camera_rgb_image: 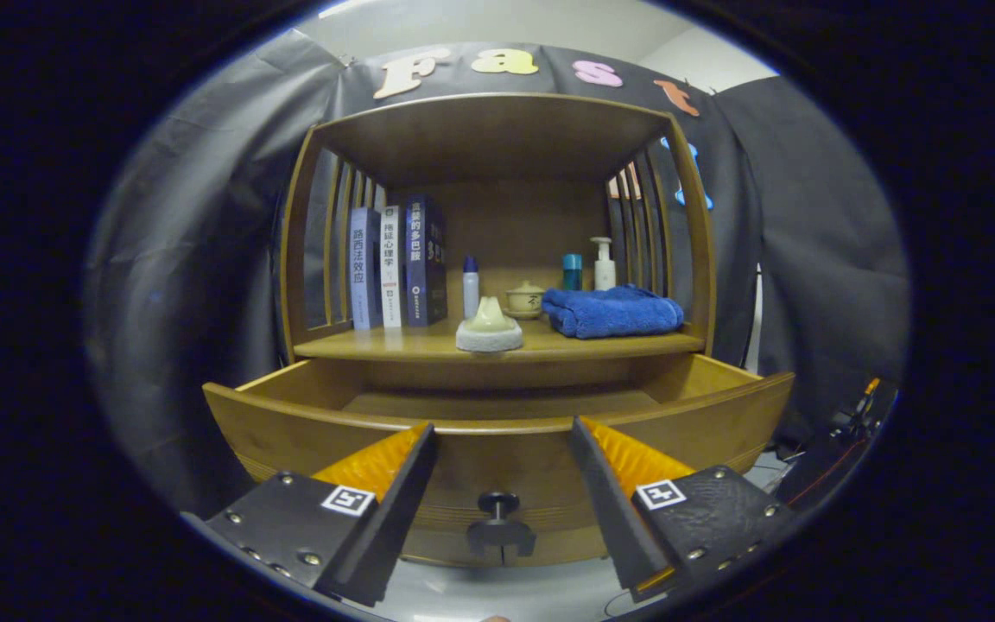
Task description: Pull open the drawer, take out the items inside it, and place them on the countertop above the cabinet.
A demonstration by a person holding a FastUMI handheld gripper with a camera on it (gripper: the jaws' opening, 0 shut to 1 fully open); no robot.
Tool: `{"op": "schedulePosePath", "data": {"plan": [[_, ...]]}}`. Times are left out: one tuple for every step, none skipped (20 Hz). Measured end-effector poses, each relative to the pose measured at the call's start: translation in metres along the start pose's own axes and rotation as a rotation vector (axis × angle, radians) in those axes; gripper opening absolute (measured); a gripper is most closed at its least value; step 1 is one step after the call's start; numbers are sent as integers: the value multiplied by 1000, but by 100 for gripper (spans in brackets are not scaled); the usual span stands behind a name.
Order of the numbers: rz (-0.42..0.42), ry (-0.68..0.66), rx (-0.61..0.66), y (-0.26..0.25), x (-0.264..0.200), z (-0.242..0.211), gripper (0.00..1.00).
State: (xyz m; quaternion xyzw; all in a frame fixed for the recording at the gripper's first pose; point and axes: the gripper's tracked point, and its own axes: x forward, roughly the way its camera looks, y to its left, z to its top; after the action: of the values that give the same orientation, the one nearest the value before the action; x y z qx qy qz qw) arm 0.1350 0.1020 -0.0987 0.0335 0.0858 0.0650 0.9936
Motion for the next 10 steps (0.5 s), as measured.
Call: {"op": "schedulePosePath", "data": {"plan": [[-1,0,2,1,5,-1,94],[-3,12,-1,2,14,0,94],[-4,15,-2,3,17,-1,94],[-6,26,-1,3,24,0,94],[-7,27,-2,4,30,1,94],[-6,33,-4,3,36,2,94],[-4,34,3,3,41,2,94],[-3,37,11,3,46,2,94],[-2,36,25,4,53,3,94],[-3,35,35,3,56,4,94]]}}
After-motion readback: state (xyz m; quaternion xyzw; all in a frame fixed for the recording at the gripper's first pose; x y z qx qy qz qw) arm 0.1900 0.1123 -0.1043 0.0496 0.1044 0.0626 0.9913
